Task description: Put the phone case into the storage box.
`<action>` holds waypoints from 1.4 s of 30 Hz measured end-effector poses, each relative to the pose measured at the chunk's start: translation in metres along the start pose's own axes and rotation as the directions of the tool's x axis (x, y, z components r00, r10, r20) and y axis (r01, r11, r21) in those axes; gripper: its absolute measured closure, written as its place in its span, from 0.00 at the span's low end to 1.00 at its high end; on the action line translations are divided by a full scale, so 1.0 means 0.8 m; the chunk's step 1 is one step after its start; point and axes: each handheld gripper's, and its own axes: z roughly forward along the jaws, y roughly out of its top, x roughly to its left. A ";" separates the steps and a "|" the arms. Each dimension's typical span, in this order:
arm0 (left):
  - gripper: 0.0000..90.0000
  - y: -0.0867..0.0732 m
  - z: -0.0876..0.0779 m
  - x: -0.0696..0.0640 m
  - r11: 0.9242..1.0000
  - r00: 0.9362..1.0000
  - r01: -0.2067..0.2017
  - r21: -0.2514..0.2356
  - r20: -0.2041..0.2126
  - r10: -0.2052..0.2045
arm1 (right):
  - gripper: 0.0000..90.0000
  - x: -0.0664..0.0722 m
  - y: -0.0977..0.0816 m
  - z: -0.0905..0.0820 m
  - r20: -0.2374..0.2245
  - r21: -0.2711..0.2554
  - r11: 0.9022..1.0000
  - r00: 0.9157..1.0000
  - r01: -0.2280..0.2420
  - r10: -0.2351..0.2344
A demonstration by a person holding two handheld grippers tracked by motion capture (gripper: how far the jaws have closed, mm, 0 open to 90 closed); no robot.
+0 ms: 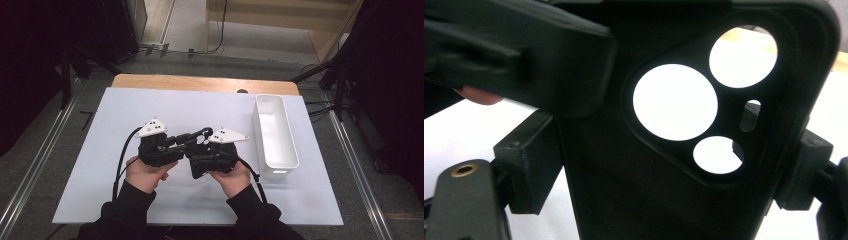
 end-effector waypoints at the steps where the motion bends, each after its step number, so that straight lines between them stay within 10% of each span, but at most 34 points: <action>1: 0.65 0.001 -0.001 0.001 1.000 1.000 -0.002 0.007 0.002 0.002 | 0.16 -0.002 0.000 0.000 -0.001 -0.002 1.000 1.000 0.001 -0.001; 15: 0.52 0.005 -0.009 0.003 1.000 1.000 -0.008 0.013 0.018 0.008 | 0.16 -0.024 0.002 -0.008 0.024 -0.014 0.999 0.999 -0.029 0.029; 31: 0.38 -0.014 -0.005 0.017 0.994 0.992 -0.109 0.003 0.061 0.109 | 0.16 -0.036 0.003 -0.014 0.054 -0.023 0.999 0.998 -0.032 0.033; 42: 0.23 -0.039 -0.004 0.031 0.976 0.972 -0.215 -0.015 0.095 0.216 | 0.16 -0.040 0.004 -0.018 0.052 -0.032 0.999 0.998 -0.026 0.028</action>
